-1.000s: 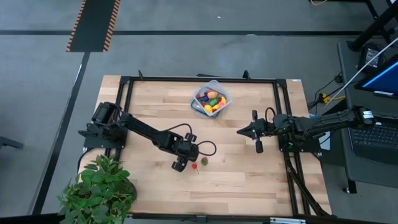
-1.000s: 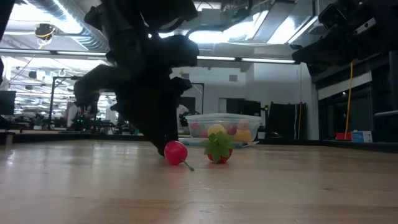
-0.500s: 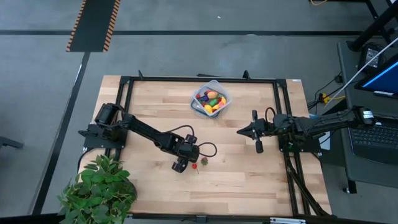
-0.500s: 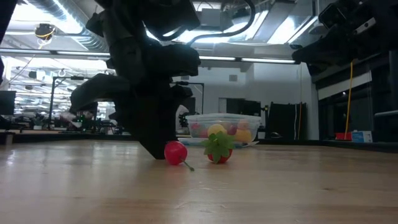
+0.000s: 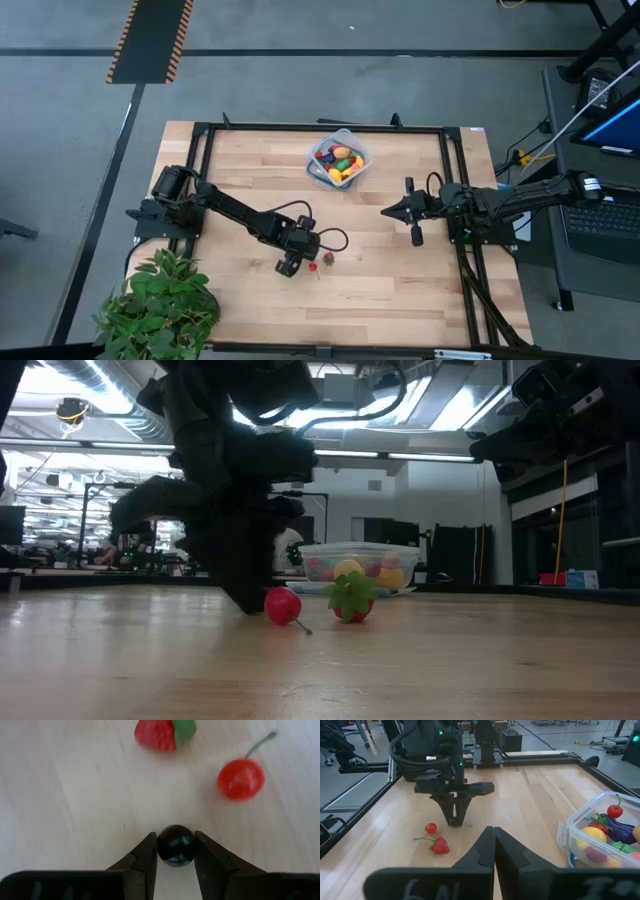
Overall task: Pick and placing Produce into tupperware
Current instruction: Put the black cherry into the transparent container
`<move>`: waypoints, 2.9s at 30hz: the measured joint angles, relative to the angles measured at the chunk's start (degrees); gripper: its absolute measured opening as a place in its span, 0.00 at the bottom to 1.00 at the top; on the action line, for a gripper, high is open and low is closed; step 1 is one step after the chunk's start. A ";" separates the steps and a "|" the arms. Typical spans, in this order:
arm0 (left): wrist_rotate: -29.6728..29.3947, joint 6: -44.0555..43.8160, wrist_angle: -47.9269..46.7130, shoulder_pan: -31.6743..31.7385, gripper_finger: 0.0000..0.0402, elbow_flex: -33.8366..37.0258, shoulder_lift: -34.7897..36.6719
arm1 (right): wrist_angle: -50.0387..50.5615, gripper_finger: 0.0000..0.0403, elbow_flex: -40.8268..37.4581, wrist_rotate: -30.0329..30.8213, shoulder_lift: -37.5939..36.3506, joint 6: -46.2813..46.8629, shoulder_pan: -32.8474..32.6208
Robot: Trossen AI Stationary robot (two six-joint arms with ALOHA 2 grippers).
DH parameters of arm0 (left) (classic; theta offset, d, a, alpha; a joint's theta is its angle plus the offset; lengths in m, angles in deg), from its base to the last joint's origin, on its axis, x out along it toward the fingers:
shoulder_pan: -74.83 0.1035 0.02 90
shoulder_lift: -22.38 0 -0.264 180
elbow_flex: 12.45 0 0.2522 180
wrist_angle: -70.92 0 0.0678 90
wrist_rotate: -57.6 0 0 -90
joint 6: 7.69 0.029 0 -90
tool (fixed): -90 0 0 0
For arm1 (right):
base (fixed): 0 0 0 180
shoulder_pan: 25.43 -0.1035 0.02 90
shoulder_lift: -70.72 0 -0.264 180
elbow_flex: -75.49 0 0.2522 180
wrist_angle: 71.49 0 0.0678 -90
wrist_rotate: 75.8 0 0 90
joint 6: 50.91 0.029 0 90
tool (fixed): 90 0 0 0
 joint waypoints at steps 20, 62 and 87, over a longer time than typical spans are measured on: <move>-8.46 -9.69 -19.77 3.10 0.24 3.88 24.66 | 0.57 0.01 0.00 0.00 0.04 -0.07 0.00; 8.29 -7.03 53.76 11.42 0.24 60.08 64.87 | 0.90 0.01 0.00 0.00 0.07 0.07 0.01; 9.47 -8.95 62.93 17.17 0.24 63.02 64.82 | 0.87 0.01 0.00 0.17 0.08 0.07 0.00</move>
